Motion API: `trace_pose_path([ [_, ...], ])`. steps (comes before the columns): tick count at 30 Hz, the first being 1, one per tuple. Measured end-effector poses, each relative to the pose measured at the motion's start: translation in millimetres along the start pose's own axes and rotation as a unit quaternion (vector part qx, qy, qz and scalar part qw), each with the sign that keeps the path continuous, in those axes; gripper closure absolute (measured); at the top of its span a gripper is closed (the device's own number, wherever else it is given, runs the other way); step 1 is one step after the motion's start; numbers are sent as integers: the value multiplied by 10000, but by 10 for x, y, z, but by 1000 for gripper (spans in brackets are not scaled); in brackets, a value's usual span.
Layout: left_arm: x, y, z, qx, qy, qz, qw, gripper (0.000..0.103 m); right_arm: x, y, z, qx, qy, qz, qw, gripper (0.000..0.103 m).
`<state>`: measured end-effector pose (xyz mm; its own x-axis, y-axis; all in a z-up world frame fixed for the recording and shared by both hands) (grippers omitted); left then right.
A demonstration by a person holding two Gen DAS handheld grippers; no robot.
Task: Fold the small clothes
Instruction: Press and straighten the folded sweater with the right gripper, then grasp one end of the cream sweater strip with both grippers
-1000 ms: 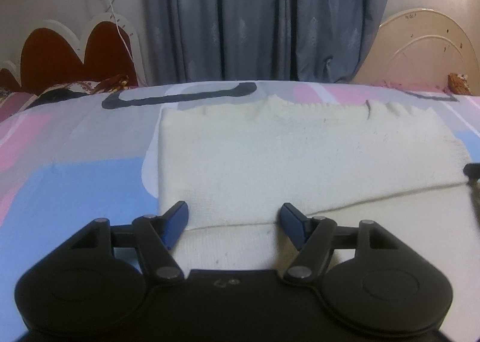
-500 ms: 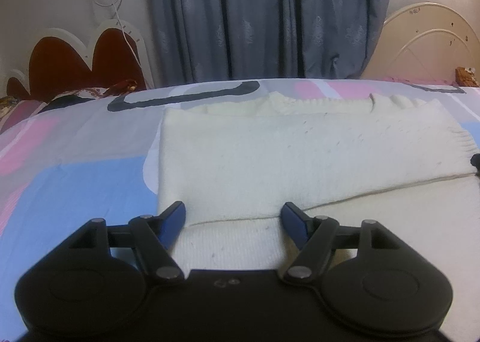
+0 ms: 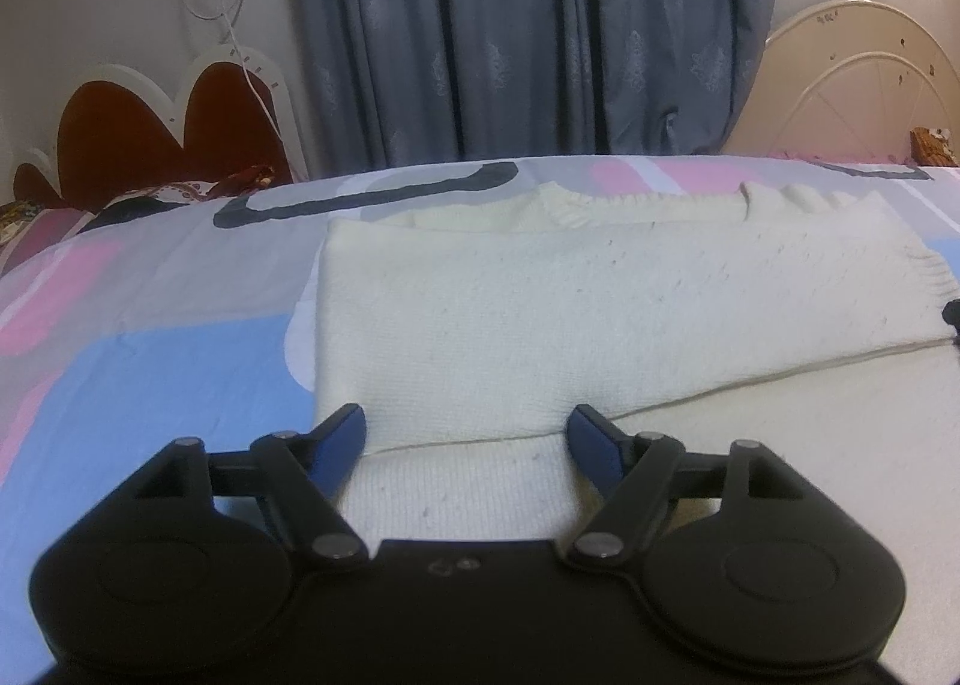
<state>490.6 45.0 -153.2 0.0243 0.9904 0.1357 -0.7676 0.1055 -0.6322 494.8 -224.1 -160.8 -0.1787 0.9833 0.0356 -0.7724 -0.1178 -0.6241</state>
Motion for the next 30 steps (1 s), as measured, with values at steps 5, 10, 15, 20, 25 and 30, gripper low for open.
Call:
trace_pose_path([
  [5,193,-34,-2,511,176,605,9967,6,-58,-49,30,98,-234,-477,9985,102],
  [10,250,418,556,346,326,11,9989,14,-194,131,499,368,-806,-903,9920,101],
  [15,443,1106,1029,602,499,-124,9969,24,-242,667,961,621,-1074,-1055,9867,96],
  [20,599,1603,1496,759,793,154,9938,31,-212,1207,1459,514,-1226,-1376,9815,35],
  [25,733,1953,1780,841,1271,556,9868,35,-138,1665,1780,699,-1514,-1700,9712,47],
  [30,807,2128,1916,938,2014,1025,9696,42,-245,2064,1978,828,-1861,-2336,9508,52],
])
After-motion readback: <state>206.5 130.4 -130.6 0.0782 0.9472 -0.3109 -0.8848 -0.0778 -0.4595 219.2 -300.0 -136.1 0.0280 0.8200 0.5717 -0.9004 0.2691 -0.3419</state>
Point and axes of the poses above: each gripper's, at about its wrist camera, not at the fingertips, and z roughly against the way its jaws point, x to its left, y to its underside, the point moved 4 cm from there along -z, roughly the way its jaws point, and after that the axes turned 11 degrees about x, right-handed, at the moved point
